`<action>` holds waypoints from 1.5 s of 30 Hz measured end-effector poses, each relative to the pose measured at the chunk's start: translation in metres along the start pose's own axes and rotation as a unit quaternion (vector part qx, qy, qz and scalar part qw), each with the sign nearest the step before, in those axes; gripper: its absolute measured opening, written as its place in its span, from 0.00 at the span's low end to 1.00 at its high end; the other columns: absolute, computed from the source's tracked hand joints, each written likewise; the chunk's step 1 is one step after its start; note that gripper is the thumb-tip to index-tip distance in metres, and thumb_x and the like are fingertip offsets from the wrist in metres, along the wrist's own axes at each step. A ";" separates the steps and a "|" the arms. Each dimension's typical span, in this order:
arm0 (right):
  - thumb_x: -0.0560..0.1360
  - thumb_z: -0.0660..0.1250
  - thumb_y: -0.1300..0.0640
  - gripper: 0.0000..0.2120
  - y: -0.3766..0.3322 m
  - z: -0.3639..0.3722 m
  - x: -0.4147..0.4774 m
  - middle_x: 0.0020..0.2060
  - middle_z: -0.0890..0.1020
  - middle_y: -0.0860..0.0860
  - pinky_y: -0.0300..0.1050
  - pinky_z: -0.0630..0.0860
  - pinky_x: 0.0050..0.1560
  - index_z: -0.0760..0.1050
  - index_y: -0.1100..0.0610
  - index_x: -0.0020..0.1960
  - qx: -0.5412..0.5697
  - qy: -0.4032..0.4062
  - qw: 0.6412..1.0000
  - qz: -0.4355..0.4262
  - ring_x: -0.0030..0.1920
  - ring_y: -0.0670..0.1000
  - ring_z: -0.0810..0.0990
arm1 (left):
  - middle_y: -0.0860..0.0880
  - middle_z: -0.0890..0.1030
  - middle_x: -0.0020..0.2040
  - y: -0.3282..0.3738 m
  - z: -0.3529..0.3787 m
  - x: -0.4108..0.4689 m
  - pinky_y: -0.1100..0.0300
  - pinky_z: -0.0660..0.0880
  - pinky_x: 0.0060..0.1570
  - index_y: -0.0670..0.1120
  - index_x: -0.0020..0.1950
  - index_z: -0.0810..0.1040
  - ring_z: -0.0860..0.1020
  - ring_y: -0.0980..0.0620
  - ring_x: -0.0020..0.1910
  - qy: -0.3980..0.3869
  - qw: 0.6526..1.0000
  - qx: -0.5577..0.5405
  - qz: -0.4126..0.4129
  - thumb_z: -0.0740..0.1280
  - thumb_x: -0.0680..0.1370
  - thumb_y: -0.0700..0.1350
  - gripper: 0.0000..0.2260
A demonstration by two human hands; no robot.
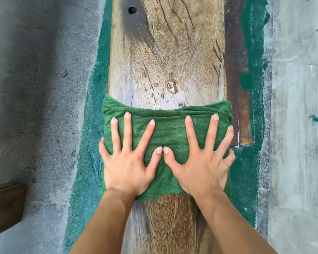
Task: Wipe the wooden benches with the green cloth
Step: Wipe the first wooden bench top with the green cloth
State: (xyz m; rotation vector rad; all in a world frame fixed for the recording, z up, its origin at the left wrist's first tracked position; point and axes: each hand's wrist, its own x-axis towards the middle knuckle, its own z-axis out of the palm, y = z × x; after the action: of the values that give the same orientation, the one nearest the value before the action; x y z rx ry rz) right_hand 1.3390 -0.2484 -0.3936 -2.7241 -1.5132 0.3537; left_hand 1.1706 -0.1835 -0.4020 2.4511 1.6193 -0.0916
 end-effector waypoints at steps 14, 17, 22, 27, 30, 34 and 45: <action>0.74 0.48 0.20 0.43 -0.008 -0.007 0.039 0.85 0.46 0.57 0.76 0.65 0.65 0.47 0.36 0.84 -0.008 0.003 1.000 0.008 0.81 0.73 0.49 | 0.47 0.44 0.87 -0.001 -0.010 0.046 0.27 0.60 0.72 0.67 0.83 0.47 0.44 0.39 0.85 -0.003 1.000 -0.014 -0.005 0.46 0.81 0.71 0.30; 0.75 0.47 0.20 0.42 -0.012 -0.010 0.054 0.85 0.47 0.57 0.76 0.66 0.64 0.47 0.36 0.84 -0.008 0.002 1.000 0.020 0.81 0.73 0.51 | 0.47 0.44 0.87 -0.001 -0.015 0.066 0.27 0.60 0.72 0.68 0.83 0.47 0.44 0.39 0.85 -0.001 1.000 -0.020 -0.005 0.45 0.81 0.71 0.30; 0.74 0.46 0.20 0.42 -0.021 -0.014 0.080 0.85 0.45 0.57 0.75 0.66 0.65 0.46 0.35 0.84 -0.018 -0.002 0.999 0.036 0.81 0.72 0.49 | 0.46 0.47 0.87 -0.003 -0.015 0.086 0.26 0.61 0.70 0.66 0.84 0.50 0.47 0.37 0.85 0.007 1.000 -0.023 0.005 0.48 0.82 0.70 0.30; 0.73 0.43 0.19 0.42 -0.022 -0.020 0.088 0.85 0.40 0.55 0.75 0.62 0.69 0.41 0.33 0.83 -0.022 -0.024 0.999 0.042 0.82 0.70 0.45 | 0.46 0.46 0.87 -0.001 -0.016 0.096 0.26 0.60 0.70 0.66 0.84 0.51 0.47 0.37 0.84 0.001 1.000 -0.025 0.007 0.49 0.82 0.69 0.30; 0.73 0.42 0.19 0.42 -0.025 -0.021 0.095 0.85 0.40 0.55 0.74 0.62 0.69 0.41 0.33 0.83 -0.019 -0.025 0.999 0.041 0.82 0.70 0.45 | 0.46 0.47 0.87 -0.002 -0.014 0.102 0.26 0.59 0.70 0.66 0.84 0.51 0.47 0.37 0.85 0.011 1.000 -0.026 0.005 0.50 0.82 0.69 0.30; 0.74 0.42 0.19 0.42 -0.025 -0.023 0.104 0.85 0.42 0.56 0.75 0.63 0.68 0.43 0.34 0.84 -0.015 -0.020 0.999 0.039 0.82 0.71 0.47 | 0.46 0.46 0.87 0.000 -0.017 0.112 0.25 0.59 0.70 0.65 0.84 0.51 0.46 0.37 0.85 0.005 1.000 -0.019 0.002 0.49 0.82 0.69 0.30; 0.74 0.44 0.20 0.43 -0.029 -0.031 0.146 0.85 0.43 0.57 0.74 0.64 0.65 0.44 0.36 0.84 -0.025 -0.025 0.999 0.017 0.81 0.72 0.49 | 0.46 0.46 0.87 0.001 -0.023 0.148 0.25 0.60 0.70 0.67 0.84 0.49 0.46 0.38 0.85 0.011 1.000 -0.016 -0.007 0.45 0.82 0.70 0.29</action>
State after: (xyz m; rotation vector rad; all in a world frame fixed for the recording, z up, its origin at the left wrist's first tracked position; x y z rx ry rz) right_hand 1.3952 -0.1074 -0.3884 -2.8037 -1.5082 0.3924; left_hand 1.2290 -0.0452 -0.4039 2.4249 1.6348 -0.0421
